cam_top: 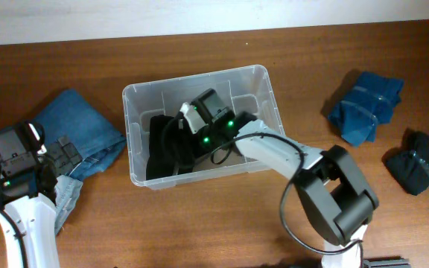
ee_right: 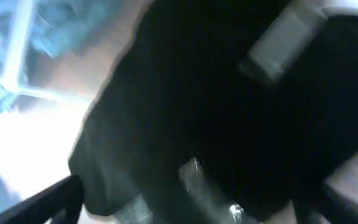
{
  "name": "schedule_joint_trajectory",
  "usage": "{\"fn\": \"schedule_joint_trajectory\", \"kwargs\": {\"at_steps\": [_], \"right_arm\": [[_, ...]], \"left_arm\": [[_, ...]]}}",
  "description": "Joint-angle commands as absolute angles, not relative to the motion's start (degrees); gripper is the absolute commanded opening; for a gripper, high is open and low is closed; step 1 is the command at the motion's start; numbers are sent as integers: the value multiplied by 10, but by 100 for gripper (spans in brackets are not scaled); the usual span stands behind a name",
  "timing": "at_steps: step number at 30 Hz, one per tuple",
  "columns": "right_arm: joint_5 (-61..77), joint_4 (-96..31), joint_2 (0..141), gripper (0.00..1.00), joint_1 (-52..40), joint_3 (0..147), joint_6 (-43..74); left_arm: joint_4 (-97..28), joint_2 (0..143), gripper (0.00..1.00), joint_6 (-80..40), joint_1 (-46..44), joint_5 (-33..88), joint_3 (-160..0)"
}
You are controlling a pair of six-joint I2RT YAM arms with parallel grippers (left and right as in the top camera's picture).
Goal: Pack container
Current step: 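Lift the black clothes and lower them into the bin's left side, then grasp the folded dark-blue clothes with the right gripper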
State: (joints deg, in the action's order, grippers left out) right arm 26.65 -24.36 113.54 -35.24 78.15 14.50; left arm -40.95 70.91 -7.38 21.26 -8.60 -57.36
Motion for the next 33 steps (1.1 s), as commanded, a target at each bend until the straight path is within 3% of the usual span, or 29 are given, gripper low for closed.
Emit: {"fn": "schedule_joint_trajectory", "kwargs": {"at_steps": [1,8,12,18,24,32,33], "right_arm": [[202,-328,1036,99,-307,871,107],[37,-458,884,98,-130,959,130],[67,-537,881,98,83,952,140],[193,-520,988,98,288,893,37],[223,-473,1129,98,350,890,32],[300,-404,1246,99,349,890,6],[324,-395,1263,95,343,890,6]], "left_arm": [[-408,713,99,-82,215,-88,-584],[-408,713,99,-82,215,-85,-584],[-408,713,99,-82,215,-84,-584],[-408,713,99,-82,215,-84,-584],[-408,713,99,-82,215,-84,-584],[-408,713,99,-82,215,-84,-584],[-408,713,99,-82,215,-84,-584]]}}
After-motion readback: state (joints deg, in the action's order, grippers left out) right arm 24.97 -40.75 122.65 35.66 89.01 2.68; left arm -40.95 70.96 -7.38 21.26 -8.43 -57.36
